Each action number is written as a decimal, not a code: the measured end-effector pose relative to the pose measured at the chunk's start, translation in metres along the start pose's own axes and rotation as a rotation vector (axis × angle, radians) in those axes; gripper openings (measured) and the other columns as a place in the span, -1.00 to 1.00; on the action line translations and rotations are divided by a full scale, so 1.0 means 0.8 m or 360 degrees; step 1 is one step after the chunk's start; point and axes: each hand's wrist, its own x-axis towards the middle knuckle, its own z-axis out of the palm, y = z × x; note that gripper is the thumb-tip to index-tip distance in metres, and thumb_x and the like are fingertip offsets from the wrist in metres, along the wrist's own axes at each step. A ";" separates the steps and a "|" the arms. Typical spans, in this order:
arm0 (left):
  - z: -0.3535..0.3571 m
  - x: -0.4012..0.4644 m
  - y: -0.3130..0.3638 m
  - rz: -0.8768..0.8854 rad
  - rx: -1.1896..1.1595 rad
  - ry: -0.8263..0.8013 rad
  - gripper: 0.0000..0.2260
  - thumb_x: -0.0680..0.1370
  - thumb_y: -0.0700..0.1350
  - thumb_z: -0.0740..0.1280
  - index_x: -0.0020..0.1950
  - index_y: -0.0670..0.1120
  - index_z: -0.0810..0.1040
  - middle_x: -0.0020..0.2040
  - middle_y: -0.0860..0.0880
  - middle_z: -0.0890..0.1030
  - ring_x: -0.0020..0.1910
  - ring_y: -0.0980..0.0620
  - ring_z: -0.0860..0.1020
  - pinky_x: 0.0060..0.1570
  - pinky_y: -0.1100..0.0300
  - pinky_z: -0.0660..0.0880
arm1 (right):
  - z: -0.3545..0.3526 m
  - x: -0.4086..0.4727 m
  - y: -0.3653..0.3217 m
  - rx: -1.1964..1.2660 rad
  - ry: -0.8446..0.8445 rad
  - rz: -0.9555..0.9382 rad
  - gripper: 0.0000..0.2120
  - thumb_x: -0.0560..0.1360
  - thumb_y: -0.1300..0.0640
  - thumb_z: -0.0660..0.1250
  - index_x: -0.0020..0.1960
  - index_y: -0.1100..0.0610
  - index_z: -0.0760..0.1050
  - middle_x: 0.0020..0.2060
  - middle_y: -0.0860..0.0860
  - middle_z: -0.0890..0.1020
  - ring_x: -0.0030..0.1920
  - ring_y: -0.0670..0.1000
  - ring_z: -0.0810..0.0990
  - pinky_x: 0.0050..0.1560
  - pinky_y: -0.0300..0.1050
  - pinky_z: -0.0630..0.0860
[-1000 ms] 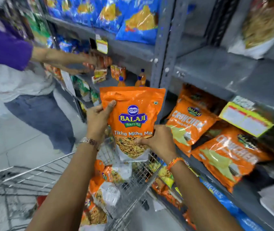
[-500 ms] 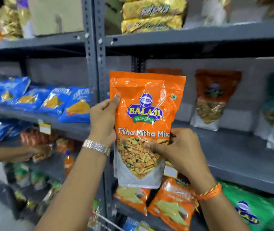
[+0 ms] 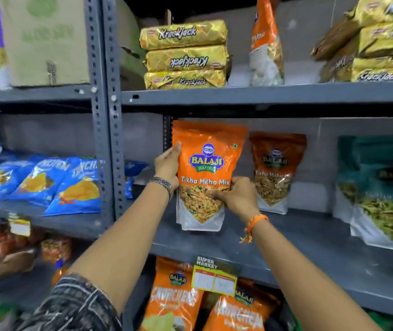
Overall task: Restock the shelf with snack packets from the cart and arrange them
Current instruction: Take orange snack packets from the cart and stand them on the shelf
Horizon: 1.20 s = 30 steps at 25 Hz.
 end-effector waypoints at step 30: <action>-0.077 -0.019 -0.004 0.0309 0.0007 0.0163 -0.68 0.56 -0.22 0.40 0.31 -0.23 0.56 0.17 -0.08 0.67 0.11 0.06 0.64 -0.14 0.47 0.54 | 0.074 -0.039 -0.047 0.0191 0.0369 -0.0046 -0.38 0.30 0.05 0.59 0.30 0.12 0.49 0.14 0.06 0.69 0.18 0.12 0.63 0.13 -0.04 0.56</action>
